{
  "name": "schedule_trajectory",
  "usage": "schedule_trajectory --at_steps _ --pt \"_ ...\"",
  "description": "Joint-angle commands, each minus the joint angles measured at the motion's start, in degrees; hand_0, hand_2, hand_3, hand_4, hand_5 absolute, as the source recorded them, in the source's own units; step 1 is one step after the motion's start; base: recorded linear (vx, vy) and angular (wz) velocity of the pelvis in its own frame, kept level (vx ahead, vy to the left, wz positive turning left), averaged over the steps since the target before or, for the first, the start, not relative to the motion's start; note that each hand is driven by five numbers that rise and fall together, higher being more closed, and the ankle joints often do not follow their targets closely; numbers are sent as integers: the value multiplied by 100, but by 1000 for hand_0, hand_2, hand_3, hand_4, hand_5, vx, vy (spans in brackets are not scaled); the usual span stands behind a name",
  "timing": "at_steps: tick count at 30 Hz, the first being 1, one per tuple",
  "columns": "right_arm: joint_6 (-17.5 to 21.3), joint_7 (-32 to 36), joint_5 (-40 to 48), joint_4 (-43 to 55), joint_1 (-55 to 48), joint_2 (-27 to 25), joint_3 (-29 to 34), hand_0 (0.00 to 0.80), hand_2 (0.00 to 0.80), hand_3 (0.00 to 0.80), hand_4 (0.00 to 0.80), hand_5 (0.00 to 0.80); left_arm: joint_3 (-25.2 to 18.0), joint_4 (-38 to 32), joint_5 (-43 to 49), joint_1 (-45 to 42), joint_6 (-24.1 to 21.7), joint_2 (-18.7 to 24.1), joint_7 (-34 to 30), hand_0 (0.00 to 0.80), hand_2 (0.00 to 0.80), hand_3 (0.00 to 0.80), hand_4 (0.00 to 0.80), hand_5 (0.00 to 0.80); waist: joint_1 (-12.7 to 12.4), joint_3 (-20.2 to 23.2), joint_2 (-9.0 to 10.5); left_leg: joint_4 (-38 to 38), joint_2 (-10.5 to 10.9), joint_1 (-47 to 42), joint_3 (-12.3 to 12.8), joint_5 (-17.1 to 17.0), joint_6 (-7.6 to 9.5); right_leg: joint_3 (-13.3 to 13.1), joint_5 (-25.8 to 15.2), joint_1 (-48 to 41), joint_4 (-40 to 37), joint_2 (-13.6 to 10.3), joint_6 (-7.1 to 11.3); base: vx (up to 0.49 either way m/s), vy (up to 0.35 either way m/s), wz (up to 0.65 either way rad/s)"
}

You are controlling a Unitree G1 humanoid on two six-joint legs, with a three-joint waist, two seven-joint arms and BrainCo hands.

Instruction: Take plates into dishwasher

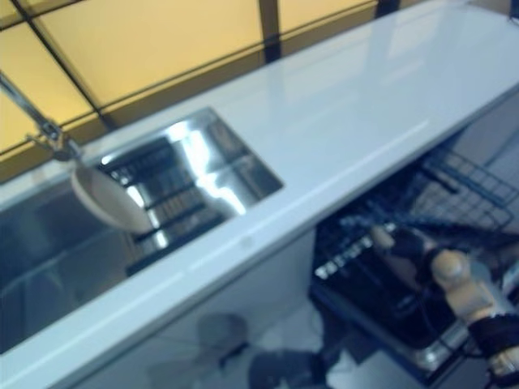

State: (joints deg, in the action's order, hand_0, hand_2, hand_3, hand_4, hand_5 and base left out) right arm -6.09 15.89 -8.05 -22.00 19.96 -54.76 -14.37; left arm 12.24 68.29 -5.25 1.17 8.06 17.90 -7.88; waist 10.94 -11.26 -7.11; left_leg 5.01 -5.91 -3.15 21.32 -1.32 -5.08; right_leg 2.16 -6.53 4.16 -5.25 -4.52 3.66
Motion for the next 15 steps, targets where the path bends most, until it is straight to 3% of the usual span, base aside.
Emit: schedule_trajectory --at_steps 1,15 --pt "305 -157 -153 -285 228 221 -163 800 800 800 800 800 101 148 88 181 30 180 -59 0 0 0 0 0 -190 93 231 -1 235 -149 -226 495 199 173 414 -96 25 -144 322 0 0 0" --pt "404 -391 -634 -824 205 150 -306 800 800 800 800 800 164 63 53 232 31 213 -111 0 0 0 0 0 -254 25 153 -1 248 -84 -269 455 194 200 397 -47 25 -172 322 -2 0 4"
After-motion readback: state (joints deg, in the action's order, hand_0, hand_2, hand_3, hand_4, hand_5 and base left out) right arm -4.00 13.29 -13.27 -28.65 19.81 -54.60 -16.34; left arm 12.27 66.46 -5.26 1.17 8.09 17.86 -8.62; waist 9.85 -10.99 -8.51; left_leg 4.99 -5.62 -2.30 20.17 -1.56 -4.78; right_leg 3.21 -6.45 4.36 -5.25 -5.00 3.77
